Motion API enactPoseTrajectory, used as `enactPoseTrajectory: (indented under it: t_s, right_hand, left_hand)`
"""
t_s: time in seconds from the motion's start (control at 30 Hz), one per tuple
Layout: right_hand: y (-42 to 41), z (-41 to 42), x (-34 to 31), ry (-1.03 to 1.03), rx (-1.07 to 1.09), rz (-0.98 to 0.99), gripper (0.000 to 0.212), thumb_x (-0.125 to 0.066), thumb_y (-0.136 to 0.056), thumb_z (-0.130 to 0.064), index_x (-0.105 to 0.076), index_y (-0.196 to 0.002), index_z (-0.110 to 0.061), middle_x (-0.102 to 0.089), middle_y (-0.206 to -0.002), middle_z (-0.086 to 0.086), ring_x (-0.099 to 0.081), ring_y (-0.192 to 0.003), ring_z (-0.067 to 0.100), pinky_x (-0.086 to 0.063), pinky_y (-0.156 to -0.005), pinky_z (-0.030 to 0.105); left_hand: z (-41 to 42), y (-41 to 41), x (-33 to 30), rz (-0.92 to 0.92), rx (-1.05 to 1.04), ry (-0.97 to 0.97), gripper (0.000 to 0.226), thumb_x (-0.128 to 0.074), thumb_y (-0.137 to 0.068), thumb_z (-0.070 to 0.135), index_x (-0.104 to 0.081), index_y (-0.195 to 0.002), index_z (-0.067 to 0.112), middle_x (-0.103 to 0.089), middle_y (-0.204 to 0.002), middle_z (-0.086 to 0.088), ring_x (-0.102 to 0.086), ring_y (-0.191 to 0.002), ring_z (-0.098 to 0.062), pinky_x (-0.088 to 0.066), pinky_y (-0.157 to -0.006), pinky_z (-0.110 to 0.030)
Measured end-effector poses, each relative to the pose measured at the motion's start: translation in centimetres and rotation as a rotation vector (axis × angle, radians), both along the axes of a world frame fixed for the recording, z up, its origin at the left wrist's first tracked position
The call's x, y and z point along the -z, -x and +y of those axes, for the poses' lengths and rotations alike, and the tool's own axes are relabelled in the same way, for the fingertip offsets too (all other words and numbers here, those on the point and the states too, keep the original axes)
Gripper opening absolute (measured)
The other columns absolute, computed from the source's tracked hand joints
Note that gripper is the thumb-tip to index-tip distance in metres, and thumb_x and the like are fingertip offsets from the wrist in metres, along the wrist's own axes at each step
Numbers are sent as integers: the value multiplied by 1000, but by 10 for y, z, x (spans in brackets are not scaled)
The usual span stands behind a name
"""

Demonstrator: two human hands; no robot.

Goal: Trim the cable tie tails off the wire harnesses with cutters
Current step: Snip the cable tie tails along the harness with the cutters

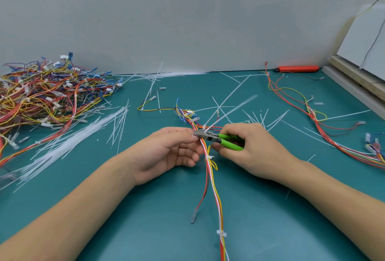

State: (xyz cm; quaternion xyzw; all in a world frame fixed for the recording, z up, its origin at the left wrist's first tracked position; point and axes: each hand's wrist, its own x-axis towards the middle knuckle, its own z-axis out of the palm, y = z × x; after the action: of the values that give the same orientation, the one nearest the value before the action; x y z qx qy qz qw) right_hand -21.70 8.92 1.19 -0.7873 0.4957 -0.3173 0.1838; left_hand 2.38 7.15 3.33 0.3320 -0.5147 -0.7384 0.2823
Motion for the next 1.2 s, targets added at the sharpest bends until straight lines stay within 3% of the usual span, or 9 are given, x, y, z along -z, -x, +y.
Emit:
enactPoseTrajectory:
  t_s: [0.13,0.23,0.37,0.53,0.73,0.87,0.97,1.13,1.2]
  right_hand:
    - [-1,2,1,10,7,4,19,-75,-91,-39,-64,-81,-28,-57,-68,-10,-51,-65,13,-43,-60,28]
    - [-3,5,1,17,18,3,14,-76,-89,-39,-69,-96,-29,-63,-83,-11,-59,-80,10,-49,-73,30]
    - [-2,6,-3,-4,18,57,27,-75,-88,-41,-69,-113,-32,-68,-103,-15,-58,-102,12,-48,-92,36]
    - [-2,7,-4,4,19,90,31,-74,-89,-43,-68,-118,-32,-68,-107,-17,-57,-106,11,-47,-96,38]
    - [-4,7,-5,20,16,74,43,-56,-82,-63,-67,-110,-31,-67,-99,-15,-58,-98,12,-49,-90,38]
    - [-3,3,-2,28,19,71,21,-70,-89,-49,-61,-87,-30,-59,-76,-13,-54,-78,11,-47,-74,32]
    - [-2,3,-2,-10,5,16,31,-75,-91,-38,-53,-73,-26,-47,-59,-9,-42,-59,12,-34,-56,21]
    - [-1,2,0,-8,11,1,32,-76,-90,-34,-52,-69,-29,-47,-57,-10,-39,-55,12,-32,-53,19]
    - [-2,4,1,-8,7,-15,26,-76,-90,-35,-56,-74,-29,-52,-61,-11,-45,-58,11,-39,-58,25]
  left_hand:
    - [0,0,0,-3,4,4,15,-63,-90,20,-74,-91,9,-69,-82,-12,-63,-67,-18,-55,-63,-25]
    - [0,0,0,-8,4,7,16,-65,-91,23,-75,-88,11,-69,-82,-11,-63,-68,-18,-55,-64,-25]
    - [-1,1,0,-7,-1,4,16,-66,-92,24,-75,-90,11,-69,-83,-12,-63,-69,-18,-55,-64,-25]
    - [0,1,1,-11,-11,2,15,-65,-90,22,-74,-91,11,-69,-83,-12,-64,-69,-19,-55,-64,-26]
    - [0,1,0,-15,8,13,15,-70,-90,27,-76,-89,14,-69,-83,-11,-64,-69,-18,-55,-64,-25]
    - [-1,1,1,-12,4,11,15,-65,-91,23,-75,-89,13,-68,-84,-13,-63,-68,-18,-55,-64,-25]
    - [0,0,1,-4,12,11,15,-64,-90,22,-76,-88,14,-68,-83,-12,-63,-68,-18,-55,-64,-25]
    - [-1,-1,2,0,19,14,15,-63,-90,20,-74,-94,11,-69,-84,-12,-63,-68,-17,-55,-63,-24]
    - [-1,0,2,6,10,11,15,-64,-90,20,-74,-94,10,-69,-84,-12,-64,-67,-17,-55,-63,-24]
